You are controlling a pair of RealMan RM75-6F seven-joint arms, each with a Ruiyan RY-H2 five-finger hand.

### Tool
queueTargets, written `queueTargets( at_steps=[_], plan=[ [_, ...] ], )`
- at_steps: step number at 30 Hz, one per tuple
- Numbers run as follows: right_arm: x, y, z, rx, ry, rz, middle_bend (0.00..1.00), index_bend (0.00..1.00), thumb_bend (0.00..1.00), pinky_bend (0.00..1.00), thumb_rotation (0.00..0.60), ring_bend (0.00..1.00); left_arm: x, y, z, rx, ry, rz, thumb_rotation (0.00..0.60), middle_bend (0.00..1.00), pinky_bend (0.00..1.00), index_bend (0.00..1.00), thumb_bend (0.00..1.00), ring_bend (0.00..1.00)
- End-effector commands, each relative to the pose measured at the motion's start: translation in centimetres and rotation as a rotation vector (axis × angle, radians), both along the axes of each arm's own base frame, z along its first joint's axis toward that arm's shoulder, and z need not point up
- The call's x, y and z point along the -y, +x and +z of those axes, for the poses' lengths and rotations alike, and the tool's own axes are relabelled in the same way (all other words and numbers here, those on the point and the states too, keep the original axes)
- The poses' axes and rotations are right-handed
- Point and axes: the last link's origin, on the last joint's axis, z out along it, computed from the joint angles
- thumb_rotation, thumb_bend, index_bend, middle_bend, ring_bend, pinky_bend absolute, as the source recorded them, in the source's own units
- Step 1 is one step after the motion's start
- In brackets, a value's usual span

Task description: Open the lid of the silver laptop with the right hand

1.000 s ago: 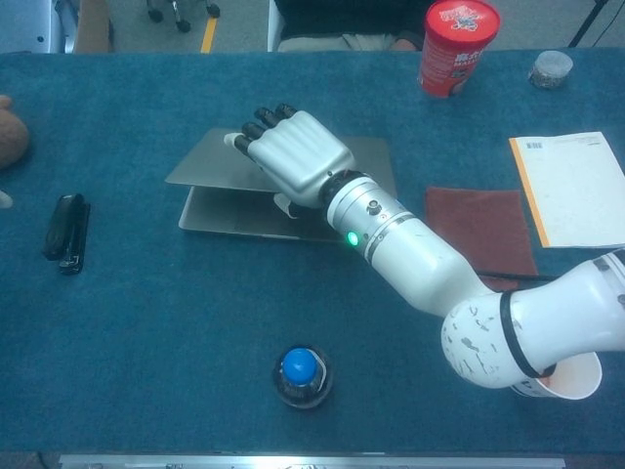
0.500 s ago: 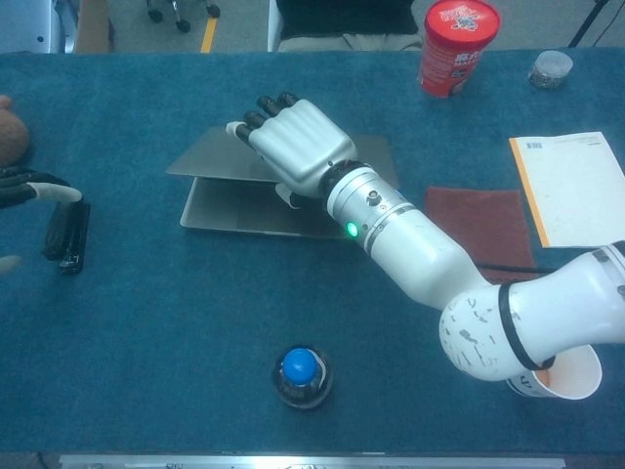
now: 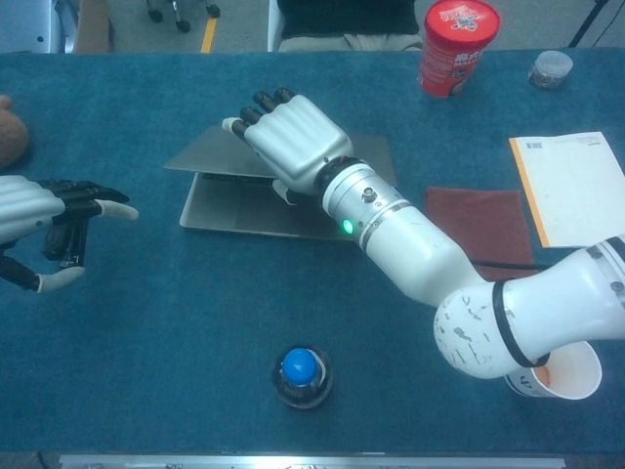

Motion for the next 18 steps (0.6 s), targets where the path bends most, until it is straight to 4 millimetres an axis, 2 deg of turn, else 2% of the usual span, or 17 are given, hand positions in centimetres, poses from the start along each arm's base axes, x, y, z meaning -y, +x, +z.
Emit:
queueTargets(
  at_steps=[1,12,18],
  plan=[
    [0.1,0.0,0.0,-0.001,-0.002,-0.001,0.15,0.12,0.35,0.11,0.6,0.0,-0.3,0.5,-0.7,-0.002,-0.014,-0.011,0.399,0.03,0.04,0.08,0.4,0.01],
    [0.3,0.2,0.0,0.003,0.002,-0.003,0.15,0.12,0.35,0.11,0.6,0.0,-1.7,2.1,-3.0,-0.004,-0.046,-0.057,0.401,0.03,0.04,0.08,0.4,0.01],
    [0.3,0.2,0.0,0.0,-0.001,0.0,0.15,0.12,0.39,0.11,0.6,0.0,-2.5,3.0,-4.3,-0.004,-0.061,-0.087,0.398,0.02,0.04,0.08,0.4,0.0]
  ],
)
